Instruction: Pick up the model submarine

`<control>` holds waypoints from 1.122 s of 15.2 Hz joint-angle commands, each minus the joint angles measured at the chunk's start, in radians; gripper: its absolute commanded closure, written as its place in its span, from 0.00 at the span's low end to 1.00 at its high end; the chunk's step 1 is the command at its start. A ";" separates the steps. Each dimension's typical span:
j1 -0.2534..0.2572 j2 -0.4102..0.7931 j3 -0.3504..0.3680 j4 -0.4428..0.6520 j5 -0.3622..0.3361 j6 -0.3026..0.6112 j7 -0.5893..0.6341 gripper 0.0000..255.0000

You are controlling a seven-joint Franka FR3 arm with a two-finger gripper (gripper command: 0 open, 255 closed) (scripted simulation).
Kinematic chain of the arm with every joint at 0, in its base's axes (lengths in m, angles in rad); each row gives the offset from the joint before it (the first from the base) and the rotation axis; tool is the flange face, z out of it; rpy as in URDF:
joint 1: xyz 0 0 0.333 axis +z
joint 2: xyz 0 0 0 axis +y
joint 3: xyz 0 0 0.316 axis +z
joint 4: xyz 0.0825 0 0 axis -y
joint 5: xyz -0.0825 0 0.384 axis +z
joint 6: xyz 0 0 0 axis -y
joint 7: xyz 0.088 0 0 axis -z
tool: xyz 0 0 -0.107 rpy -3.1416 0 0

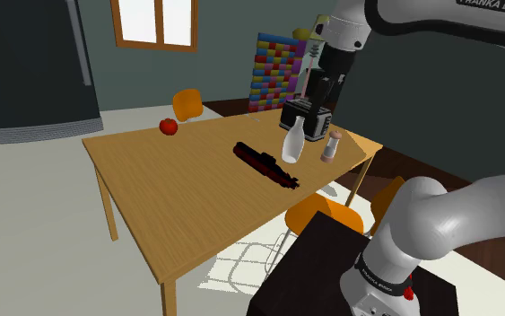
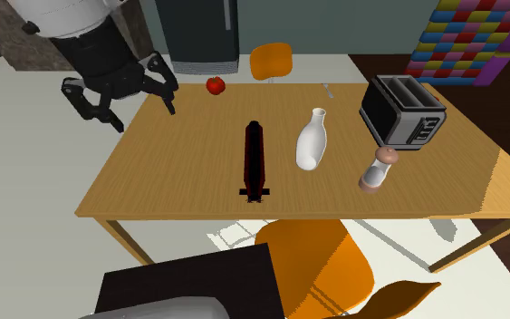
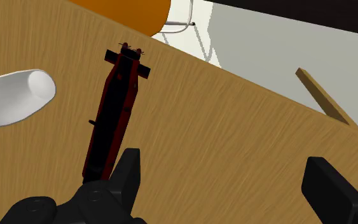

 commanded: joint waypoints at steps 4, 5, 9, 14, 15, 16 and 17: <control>-0.009 0.033 -0.045 -0.055 -0.023 0.097 -0.037 0.00; -0.012 0.047 -0.060 -0.071 -0.030 0.130 -0.050 0.00; -0.025 0.119 -0.119 -0.120 -0.057 0.263 -0.099 0.00; -0.037 0.244 -0.194 -0.149 -0.081 0.431 -0.162 0.00; -0.039 0.273 -0.209 -0.150 -0.083 0.464 -0.176 0.00; -0.040 0.303 -0.224 -0.149 -0.085 0.496 -0.189 0.00; -0.041 0.334 -0.239 -0.148 -0.085 0.529 -0.203 0.00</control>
